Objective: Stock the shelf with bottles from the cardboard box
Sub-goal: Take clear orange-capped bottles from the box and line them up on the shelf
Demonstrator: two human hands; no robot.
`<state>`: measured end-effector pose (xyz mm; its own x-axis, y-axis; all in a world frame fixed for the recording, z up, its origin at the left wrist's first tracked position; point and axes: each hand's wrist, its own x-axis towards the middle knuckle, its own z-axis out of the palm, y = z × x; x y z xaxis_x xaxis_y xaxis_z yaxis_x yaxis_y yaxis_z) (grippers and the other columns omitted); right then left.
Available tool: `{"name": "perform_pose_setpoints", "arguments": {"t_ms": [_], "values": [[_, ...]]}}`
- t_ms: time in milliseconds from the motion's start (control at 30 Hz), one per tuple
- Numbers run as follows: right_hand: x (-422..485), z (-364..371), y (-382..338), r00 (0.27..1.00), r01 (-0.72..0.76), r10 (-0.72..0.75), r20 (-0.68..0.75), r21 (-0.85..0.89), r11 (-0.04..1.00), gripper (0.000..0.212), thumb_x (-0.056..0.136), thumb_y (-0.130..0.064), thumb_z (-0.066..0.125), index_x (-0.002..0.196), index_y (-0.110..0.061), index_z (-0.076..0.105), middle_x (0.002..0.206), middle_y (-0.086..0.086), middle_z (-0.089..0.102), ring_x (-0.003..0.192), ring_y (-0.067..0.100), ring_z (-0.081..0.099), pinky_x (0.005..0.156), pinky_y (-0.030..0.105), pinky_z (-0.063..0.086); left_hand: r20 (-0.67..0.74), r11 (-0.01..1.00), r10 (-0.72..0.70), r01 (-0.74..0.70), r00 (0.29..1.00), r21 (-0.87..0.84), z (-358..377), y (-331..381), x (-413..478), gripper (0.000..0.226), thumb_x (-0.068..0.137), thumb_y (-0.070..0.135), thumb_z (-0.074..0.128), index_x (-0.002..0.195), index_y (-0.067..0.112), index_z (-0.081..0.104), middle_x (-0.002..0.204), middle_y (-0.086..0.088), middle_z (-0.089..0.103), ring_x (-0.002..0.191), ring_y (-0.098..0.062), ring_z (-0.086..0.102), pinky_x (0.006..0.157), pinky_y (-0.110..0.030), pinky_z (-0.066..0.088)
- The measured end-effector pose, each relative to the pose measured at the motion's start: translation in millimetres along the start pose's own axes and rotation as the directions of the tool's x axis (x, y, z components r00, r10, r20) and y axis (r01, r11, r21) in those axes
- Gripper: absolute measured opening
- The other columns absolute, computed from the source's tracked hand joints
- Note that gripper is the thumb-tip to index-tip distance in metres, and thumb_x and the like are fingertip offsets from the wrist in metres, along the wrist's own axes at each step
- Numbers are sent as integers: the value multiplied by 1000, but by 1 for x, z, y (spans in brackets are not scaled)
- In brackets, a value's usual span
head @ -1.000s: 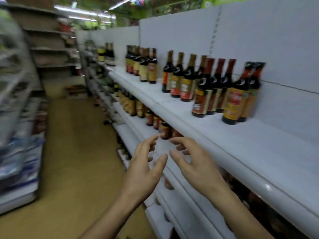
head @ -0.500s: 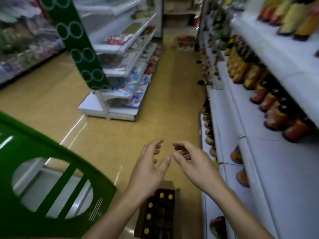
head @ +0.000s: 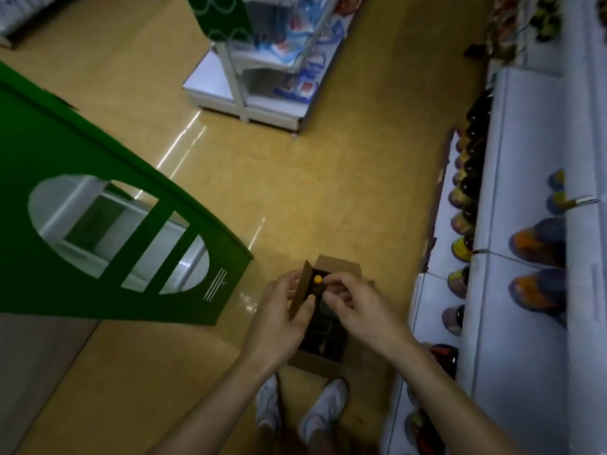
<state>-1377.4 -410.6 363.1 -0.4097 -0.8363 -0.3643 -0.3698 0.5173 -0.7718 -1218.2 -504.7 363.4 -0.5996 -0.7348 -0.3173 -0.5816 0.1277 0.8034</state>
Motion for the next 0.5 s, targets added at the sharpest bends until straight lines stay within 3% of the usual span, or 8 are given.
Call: {"name": "perform_pose_setpoints", "arguments": {"t_ms": [100,200,300,400,500], "values": [[8,30,25,997,-45,44,58,10,999,30,102,-34,59,132,-28,59,115,-10,65,106,4,63,92,36,57,44,998,-68,68,997,-5,15,-38,2,50,102,35,62,149,36,45,141,9,53,124,-1,54,89,-9,45],[20,61,53,994,-77,78,79,-12,997,30,102,-35,58,132,-30,59,116,-9,66,104,2,62,89,31,57,81,995,-101,101,992,2,32,-75,13,55,102,35,63,153,31,43,142,10,52,123,1,54,88,-7,47],[30,88,80,988,-117,118,100,-22,993,32,103,-34,58,134,-27,59,118,-7,66,106,5,63,90,31,56,122,993,-117,118,986,1,51,-108,25,55,102,34,63,152,29,43,142,9,52,126,-3,54,97,-21,53],[38,117,109,978,-167,168,120,-16,986,33,103,-31,57,135,-24,59,120,-5,67,109,9,63,92,35,56,158,991,-131,123,979,60,72,-145,34,55,102,36,62,153,29,42,142,8,51,126,-4,52,95,-18,50],[46,147,144,965,-227,225,138,-3,974,34,103,-32,56,136,-24,58,122,-4,66,111,10,63,95,37,55,210,986,-156,141,965,88,96,-183,42,58,103,33,61,155,27,39,144,4,50,130,-9,53,101,-29,53]]}}
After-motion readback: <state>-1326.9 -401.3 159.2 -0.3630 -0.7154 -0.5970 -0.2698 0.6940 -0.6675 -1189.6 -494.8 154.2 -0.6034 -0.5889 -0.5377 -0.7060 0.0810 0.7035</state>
